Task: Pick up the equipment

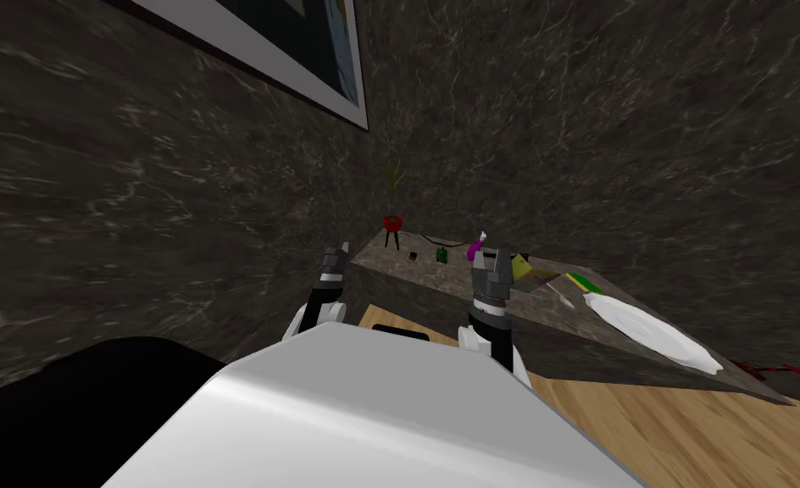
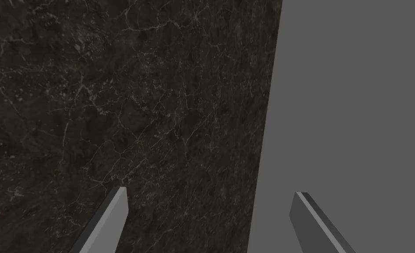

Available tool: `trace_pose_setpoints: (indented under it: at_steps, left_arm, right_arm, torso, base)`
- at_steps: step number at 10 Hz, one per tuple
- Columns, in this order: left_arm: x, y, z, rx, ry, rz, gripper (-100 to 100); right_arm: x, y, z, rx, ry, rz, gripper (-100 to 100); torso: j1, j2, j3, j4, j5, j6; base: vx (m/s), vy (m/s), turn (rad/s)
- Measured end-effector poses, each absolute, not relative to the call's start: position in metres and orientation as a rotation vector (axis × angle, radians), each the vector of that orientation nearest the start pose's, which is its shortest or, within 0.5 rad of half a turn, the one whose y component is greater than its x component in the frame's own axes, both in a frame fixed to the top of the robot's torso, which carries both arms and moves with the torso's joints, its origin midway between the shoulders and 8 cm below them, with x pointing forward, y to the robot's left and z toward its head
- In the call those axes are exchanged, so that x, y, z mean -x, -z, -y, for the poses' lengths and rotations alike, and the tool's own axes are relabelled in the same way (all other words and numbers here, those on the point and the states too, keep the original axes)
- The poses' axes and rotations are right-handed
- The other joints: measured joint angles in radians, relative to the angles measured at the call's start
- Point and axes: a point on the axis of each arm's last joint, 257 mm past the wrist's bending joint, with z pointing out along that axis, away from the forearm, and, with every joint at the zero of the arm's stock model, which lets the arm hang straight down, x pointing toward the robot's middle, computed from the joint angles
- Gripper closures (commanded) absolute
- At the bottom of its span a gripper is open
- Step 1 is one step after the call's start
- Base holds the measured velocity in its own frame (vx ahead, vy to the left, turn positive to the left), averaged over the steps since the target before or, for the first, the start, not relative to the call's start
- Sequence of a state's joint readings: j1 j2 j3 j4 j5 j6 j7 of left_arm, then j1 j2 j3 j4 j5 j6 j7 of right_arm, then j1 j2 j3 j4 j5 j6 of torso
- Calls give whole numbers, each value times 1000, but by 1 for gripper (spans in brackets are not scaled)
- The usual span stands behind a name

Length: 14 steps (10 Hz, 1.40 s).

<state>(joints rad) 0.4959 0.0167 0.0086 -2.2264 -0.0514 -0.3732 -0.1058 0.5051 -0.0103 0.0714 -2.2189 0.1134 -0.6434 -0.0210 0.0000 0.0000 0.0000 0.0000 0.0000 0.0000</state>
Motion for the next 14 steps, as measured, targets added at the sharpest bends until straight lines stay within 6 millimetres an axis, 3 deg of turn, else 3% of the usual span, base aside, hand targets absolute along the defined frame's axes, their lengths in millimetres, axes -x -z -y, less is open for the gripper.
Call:
trace_pose_setpoints:
  at_steps: [5,14]
  left_arm:
    - [-373,25,-283,707,1120,-804,0]
    - [-373,25,-283,707,1120,-804,0]
  right_arm:
    - [-329,3,255,-431,-1195,-790,-100]
    - [-315,85,319,-242,-772,-1156,-100]
  torso:
    - [1,1,1,0,0,0]
    - [0,0,0,0,0,0]
  base:
    - [-13,21,187]
    - [-3,18,290]
